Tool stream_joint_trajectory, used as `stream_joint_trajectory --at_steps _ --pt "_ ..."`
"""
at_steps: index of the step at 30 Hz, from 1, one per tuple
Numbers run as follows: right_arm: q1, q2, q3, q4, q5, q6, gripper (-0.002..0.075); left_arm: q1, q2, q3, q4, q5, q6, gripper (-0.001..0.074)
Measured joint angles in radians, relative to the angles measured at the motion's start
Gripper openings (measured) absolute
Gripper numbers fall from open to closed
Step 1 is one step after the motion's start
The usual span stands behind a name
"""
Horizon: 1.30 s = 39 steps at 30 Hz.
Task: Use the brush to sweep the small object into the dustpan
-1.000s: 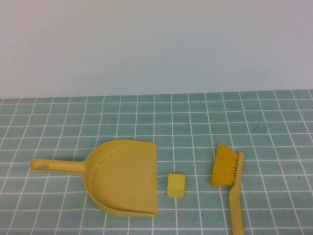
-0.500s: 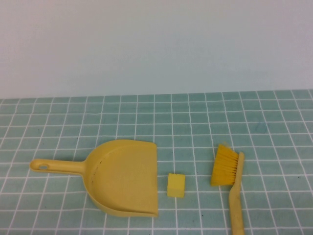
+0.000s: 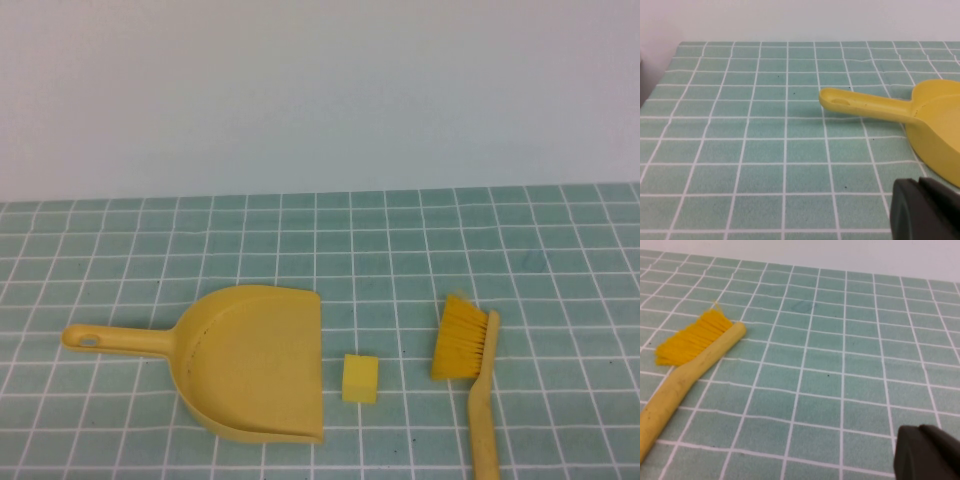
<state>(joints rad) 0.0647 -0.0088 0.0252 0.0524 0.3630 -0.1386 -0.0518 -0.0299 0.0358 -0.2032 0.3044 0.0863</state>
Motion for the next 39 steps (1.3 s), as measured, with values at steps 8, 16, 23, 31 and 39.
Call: stream_joint_trajectory --at_steps 8,16,23,31,39 --pt "0.000 0.000 0.000 0.000 -0.003 -0.001 -0.0001 0.000 0.000 0.000 0.000 -0.031 0.000 0.0000" --pt "0.000 0.000 0.000 0.000 -0.214 -0.001 -0.0001 0.000 0.000 0.000 0.000 -0.363 0.008 0.0000" --pt "0.000 0.000 0.000 0.000 -0.401 0.012 -0.0001 0.000 0.000 0.000 0.000 -0.425 0.013 0.0000" --pt "0.000 0.000 0.000 0.000 -0.491 0.015 -0.0001 -0.002 0.000 0.000 -0.012 -0.512 -0.261 0.0000" --pt "0.000 0.000 -0.014 0.000 -0.515 0.035 -0.0001 -0.002 0.000 -0.031 -0.006 -0.569 -0.338 0.0000"
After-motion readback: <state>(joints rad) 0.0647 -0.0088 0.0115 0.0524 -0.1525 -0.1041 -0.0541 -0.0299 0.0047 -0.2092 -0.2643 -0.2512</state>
